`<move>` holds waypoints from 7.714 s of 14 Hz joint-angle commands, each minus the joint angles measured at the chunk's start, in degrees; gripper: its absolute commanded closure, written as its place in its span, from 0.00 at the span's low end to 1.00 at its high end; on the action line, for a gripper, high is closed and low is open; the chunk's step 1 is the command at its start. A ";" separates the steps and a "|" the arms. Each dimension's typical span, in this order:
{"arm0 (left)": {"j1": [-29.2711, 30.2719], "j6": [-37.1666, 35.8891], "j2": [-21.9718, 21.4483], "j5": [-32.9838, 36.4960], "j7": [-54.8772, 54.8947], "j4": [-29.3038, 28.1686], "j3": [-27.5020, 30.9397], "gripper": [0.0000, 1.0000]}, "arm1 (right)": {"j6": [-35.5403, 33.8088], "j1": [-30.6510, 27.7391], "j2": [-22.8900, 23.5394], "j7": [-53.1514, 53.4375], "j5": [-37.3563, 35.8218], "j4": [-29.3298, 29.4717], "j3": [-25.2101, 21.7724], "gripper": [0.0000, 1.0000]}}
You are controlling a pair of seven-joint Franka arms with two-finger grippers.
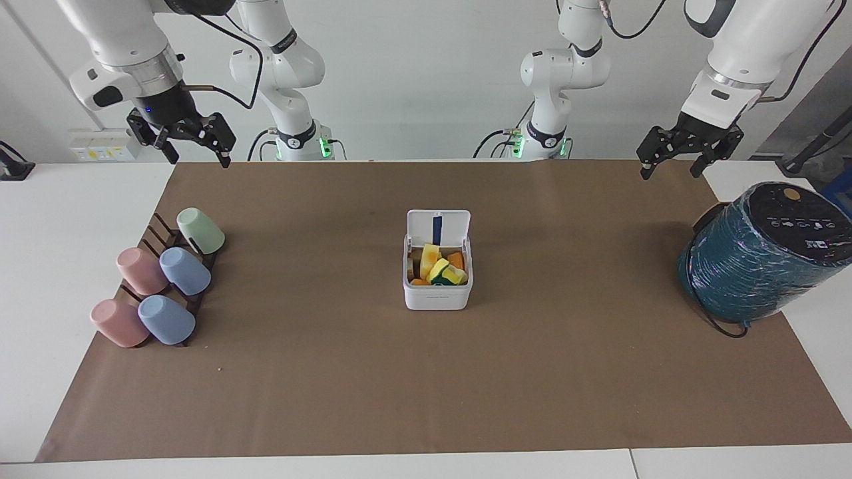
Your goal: Close trash can lid
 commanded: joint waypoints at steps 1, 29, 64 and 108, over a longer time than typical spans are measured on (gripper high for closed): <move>-0.58 0.17 -1.50 0.97 0.05 -1.67 -0.27 0.00 | 0.80 -0.72 -1.02 -3.04 -0.37 -0.55 -0.09 0.00; -36.17 25.46 -0.11 0.44 -32.38 -17.84 -2.20 1.00 | -1.83 -0.81 2.67 -3.15 -0.37 3.05 0.09 0.00; -33.10 52.20 20.82 0.79 -32.99 -15.03 -1.94 1.00 | -1.83 -0.90 2.67 -3.32 -0.37 3.05 0.09 0.00; 2.84 -3.43 -1.14 -2.29 -0.39 4.24 -0.62 0.00 | -1.75 -1.42 2.67 -3.32 -0.37 3.05 0.00 0.00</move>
